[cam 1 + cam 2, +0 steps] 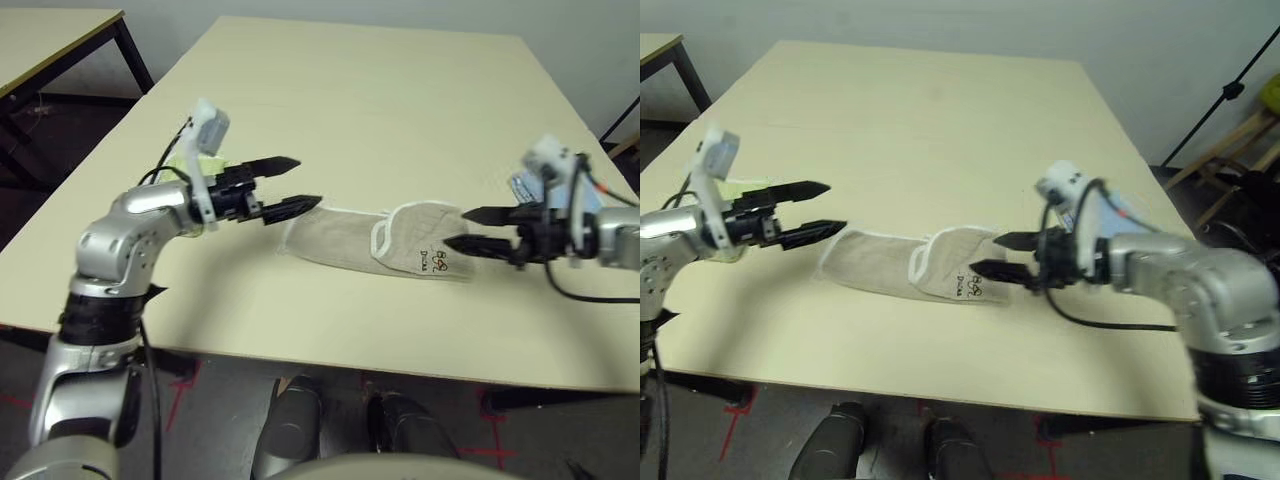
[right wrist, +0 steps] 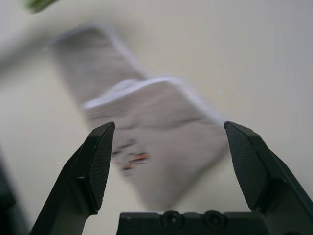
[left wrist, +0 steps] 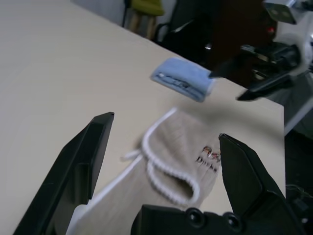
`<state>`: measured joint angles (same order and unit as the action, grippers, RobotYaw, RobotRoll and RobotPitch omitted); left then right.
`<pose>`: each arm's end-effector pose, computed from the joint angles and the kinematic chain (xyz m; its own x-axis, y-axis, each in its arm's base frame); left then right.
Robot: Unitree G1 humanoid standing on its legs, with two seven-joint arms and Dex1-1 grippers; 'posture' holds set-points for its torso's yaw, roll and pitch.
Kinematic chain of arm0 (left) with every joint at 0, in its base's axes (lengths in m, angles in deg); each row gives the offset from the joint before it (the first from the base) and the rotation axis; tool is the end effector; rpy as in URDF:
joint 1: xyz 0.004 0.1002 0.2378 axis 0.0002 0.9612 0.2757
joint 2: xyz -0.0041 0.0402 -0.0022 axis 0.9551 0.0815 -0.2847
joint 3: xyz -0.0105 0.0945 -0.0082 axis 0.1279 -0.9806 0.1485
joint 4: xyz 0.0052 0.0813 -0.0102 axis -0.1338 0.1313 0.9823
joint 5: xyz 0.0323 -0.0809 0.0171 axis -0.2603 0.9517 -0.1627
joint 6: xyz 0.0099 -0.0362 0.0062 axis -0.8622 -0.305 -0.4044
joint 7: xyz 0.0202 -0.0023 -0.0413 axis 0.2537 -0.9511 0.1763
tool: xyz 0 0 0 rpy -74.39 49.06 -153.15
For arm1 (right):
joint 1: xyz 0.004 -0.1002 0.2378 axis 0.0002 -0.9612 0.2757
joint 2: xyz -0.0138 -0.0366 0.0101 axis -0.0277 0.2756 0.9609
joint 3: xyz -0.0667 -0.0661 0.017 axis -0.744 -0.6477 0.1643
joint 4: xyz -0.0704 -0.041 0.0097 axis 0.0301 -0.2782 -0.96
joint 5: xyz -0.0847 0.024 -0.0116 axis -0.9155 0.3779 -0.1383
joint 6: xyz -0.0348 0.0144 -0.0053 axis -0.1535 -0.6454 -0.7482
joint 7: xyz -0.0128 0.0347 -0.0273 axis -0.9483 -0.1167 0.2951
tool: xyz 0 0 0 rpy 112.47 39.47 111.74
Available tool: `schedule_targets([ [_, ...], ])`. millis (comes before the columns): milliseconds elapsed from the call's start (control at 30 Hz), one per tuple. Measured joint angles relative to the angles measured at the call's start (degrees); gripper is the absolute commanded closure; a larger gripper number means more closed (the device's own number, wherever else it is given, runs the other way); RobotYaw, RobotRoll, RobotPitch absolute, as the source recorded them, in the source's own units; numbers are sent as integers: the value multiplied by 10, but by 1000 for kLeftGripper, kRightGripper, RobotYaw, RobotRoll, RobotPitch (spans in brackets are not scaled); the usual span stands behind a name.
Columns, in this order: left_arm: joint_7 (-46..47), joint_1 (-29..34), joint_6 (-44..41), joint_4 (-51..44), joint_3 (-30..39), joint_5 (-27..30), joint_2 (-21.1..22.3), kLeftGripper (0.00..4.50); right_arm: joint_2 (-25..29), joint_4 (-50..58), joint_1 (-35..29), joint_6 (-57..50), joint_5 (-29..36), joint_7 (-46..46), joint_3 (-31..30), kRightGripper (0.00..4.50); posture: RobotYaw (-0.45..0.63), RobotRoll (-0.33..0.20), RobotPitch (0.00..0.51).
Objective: Fold the towel and set it aside.
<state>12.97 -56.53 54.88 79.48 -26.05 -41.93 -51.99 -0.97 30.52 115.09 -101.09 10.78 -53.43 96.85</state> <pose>0.2785 0.1796 0.2086 0.4251 -0.9049 -0.0215 0.9006 0.4204 0.1102 0.2317 -0.2835 0.2267 0.6657 0.6451 -0.3750 -0.7075 0.7054 -0.0425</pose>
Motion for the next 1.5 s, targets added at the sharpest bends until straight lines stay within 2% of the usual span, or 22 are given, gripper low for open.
schedule_targets([
  [100, 12, -28, 24, 41, -43, -29, -67, 0, -39, -42, -15, 85, -52, 9, 1, 32, 170, 0, 129],
  [200, 14, -39, 47, 73, -71, -53, -101, 0, -72, -51, -25, 137, -85, 20, -9, 32, 159, 0, 129],
  [267, 16, -42, 58, 100, -82, -70, -120, 0, -94, -58, -31, 160, -98, 25, -11, 410, 150, 0, 129],
  [433, 19, -43, 66, 142, -107, -98, -157, 0, -132, -67, -35, 185, -117, 26, -18, 2085, 151, 0, 131],
  [633, 9, -43, 85, 168, -133, -128, -173, 0, -175, -73, -30, 193, -129, 27, -27, 4239, 158, 0, 133],
  [667, 2, -43, 90, 168, -137, -132, -173, 0, -178, -75, -28, 193, -130, 27, -28, 4447, 158, 0, 133],
  [933, -15, -43, 105, 170, -139, -140, -177, 0, -181, -88, -18, 199, -134, 26, -30, 4447, 156, 0, 132],
  [1000, -16, -43, 110, 171, -139, -140, -178, 192, -181, -88, -18, 201, -135, 25, -30, 4500, 158, 0, 131],
  [1500, -31, -45, 110, 195, -118, -136, -195, 192, -186, -91, -18, 204, -135, 21, -30, 4500, 142, 0, 130],
])
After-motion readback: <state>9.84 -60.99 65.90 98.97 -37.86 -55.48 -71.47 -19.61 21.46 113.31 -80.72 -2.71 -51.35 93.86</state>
